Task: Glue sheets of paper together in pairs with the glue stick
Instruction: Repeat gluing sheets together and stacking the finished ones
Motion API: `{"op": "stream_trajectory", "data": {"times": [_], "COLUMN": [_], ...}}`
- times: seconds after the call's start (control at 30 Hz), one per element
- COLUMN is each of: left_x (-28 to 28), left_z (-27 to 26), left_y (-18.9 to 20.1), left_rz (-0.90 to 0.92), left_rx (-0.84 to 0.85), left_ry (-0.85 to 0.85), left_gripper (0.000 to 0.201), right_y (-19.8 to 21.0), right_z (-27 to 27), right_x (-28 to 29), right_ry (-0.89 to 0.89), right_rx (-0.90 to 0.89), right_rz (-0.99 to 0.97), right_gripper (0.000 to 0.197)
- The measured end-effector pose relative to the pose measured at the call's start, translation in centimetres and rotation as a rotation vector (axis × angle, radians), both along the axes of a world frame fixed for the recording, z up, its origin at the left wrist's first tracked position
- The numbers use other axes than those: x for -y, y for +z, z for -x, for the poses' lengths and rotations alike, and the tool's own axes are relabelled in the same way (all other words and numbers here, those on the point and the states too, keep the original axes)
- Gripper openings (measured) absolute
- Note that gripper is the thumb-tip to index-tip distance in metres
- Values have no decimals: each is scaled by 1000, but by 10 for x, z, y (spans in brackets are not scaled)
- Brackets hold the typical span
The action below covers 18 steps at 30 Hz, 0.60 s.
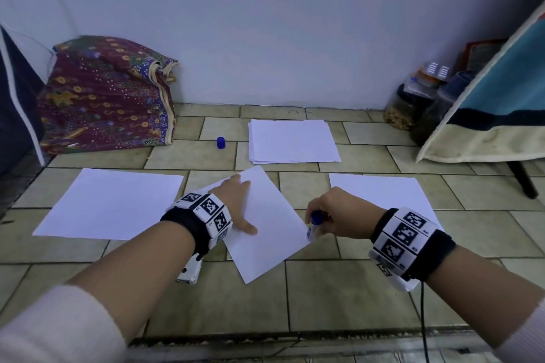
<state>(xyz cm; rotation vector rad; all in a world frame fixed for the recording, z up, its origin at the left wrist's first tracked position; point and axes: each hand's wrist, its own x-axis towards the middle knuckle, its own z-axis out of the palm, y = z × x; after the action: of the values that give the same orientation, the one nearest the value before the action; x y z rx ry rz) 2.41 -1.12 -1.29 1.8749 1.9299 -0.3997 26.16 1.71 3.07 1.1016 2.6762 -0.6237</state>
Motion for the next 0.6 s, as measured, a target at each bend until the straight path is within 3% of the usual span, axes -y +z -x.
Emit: {"op": "stream_trajectory", "data": {"times": [0.07,0.17,0.27,0.37,0.5,0.6], "left_x": [0,1,4,6,2,-2], "left_z": [1,-1,-7,-16,-31,-36], "left_y": [-1,2,6,6,6,5], "left_rz": [-30,-53,-1,-112,-95,-48], "left_rx": [-27,-46,-222,-384,-106,-142], "left_ry": [15,29,16,-62,-302,-361], "left_gripper": [110,110,106,98,66,57], "right_y": [6,12,14,7,-7,-11], "right_z": [-1,-1,4,13,28,40], "right_x": [-5,-19,-32,-43,-55,-64], "right_ry": [4,-108,-248,-352,-449,-490], "right_rx": [0,-166,-304,-358,-361,-387], "right_rz": [-1,-44,-108,-84,-59,-64], "right_gripper": [22,15,11,13,20,19]}}
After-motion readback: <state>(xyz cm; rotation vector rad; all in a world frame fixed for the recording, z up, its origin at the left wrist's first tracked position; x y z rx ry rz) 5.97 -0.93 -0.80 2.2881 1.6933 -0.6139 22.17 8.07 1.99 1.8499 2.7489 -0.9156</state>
